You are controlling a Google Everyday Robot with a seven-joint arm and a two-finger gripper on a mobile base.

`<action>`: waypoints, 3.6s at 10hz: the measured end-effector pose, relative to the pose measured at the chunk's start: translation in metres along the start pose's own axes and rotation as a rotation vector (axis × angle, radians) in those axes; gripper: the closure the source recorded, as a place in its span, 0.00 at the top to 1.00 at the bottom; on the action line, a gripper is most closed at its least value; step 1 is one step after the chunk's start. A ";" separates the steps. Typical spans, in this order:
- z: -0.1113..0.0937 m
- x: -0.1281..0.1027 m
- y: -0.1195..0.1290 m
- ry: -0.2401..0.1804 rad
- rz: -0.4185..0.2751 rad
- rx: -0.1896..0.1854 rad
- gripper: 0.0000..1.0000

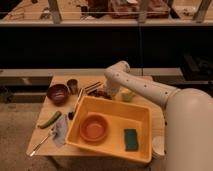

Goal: Place grapes in purple bowl

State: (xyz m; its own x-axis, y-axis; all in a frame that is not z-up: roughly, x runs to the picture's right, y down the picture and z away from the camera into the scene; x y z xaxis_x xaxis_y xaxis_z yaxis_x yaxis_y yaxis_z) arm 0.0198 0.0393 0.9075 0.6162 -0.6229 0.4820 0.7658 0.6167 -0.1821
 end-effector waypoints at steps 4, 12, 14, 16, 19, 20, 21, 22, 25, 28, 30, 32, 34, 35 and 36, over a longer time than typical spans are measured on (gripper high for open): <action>0.009 0.015 0.000 0.005 0.071 -0.023 0.80; 0.003 0.025 0.007 0.020 0.120 -0.018 0.80; 0.000 0.035 0.014 0.030 0.138 -0.023 0.80; 0.005 0.031 0.005 0.021 0.146 -0.026 0.80; 0.022 0.030 0.004 0.014 0.161 -0.034 0.80; 0.028 0.029 0.000 0.013 0.161 -0.035 0.80; 0.036 0.031 -0.002 0.012 0.165 -0.039 0.80; 0.045 0.036 -0.001 0.012 0.167 -0.051 0.78; 0.059 0.039 -0.003 -0.026 0.171 -0.070 0.52; 0.063 0.038 -0.001 -0.076 0.172 -0.080 0.23; 0.062 0.039 -0.001 -0.070 0.170 -0.082 0.05; 0.059 0.040 0.000 -0.068 0.170 -0.079 0.00; 0.039 0.042 -0.001 -0.055 0.161 -0.055 0.00; 0.018 0.042 -0.006 -0.039 0.146 -0.030 0.00; -0.006 0.038 -0.015 -0.023 0.127 -0.008 0.00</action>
State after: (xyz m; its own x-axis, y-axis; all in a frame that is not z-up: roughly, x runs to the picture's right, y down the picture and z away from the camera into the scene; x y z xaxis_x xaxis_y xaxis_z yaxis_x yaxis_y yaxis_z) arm 0.0332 0.0035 0.9232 0.7042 -0.5288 0.4739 0.6833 0.6860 -0.2499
